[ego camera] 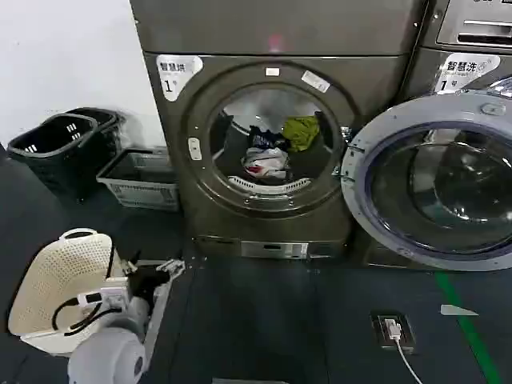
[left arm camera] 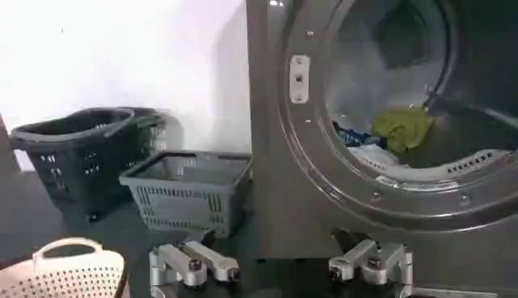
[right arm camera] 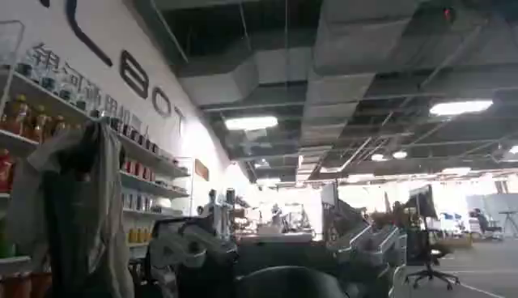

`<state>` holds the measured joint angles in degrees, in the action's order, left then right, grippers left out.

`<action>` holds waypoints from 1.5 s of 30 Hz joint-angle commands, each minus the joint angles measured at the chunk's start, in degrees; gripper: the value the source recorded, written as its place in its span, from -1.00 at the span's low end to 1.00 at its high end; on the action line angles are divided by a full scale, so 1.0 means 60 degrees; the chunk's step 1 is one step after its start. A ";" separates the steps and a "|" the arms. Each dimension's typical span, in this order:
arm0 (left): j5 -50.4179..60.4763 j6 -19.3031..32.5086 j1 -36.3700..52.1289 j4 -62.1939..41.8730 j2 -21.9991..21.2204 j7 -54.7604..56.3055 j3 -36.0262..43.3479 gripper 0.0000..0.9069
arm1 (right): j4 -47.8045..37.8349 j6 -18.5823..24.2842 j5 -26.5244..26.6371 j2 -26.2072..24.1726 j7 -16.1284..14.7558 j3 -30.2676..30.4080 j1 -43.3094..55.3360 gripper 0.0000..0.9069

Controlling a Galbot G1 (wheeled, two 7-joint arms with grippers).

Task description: Grasp the clothes from the dryer.

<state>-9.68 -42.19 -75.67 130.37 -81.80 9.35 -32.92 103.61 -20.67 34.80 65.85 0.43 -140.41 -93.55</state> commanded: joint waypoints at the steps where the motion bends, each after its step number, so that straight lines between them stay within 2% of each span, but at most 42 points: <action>1: -0.0048 -0.0469 -0.0012 0.0011 -0.0002 0.0014 0.0009 1.00 | -0.0124 0.1194 0.0128 0.0078 0.0102 0.0320 -0.0013 1.00; 2: -0.0045 -0.0469 -0.0015 0.0015 0.0001 0.0007 0.0010 1.00 | -0.0101 0.1073 0.0084 0.0130 0.0014 0.0332 0.0002 1.00; 7: -0.0009 -0.0469 -0.0065 0.0060 0.0014 -0.0030 0.0017 1.00 | -0.0179 0.1056 0.0128 0.0113 0.0285 0.0381 0.0029 1.00; 14: 0.0043 -0.0469 -0.0109 0.0070 0.0008 -0.0071 0.0072 1.00 | -0.0274 0.1066 0.0136 0.0121 0.0415 0.0356 -0.0015 1.00; 45: -0.0120 -0.0469 -0.0049 -0.0009 0.0015 0.0076 0.0205 1.00 | -0.0337 0.1095 0.0133 0.0151 0.0496 0.0413 0.0027 1.00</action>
<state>-10.08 -42.19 -75.93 130.32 -81.70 9.54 -31.73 101.61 -14.17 35.61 66.72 3.38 -137.92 -93.40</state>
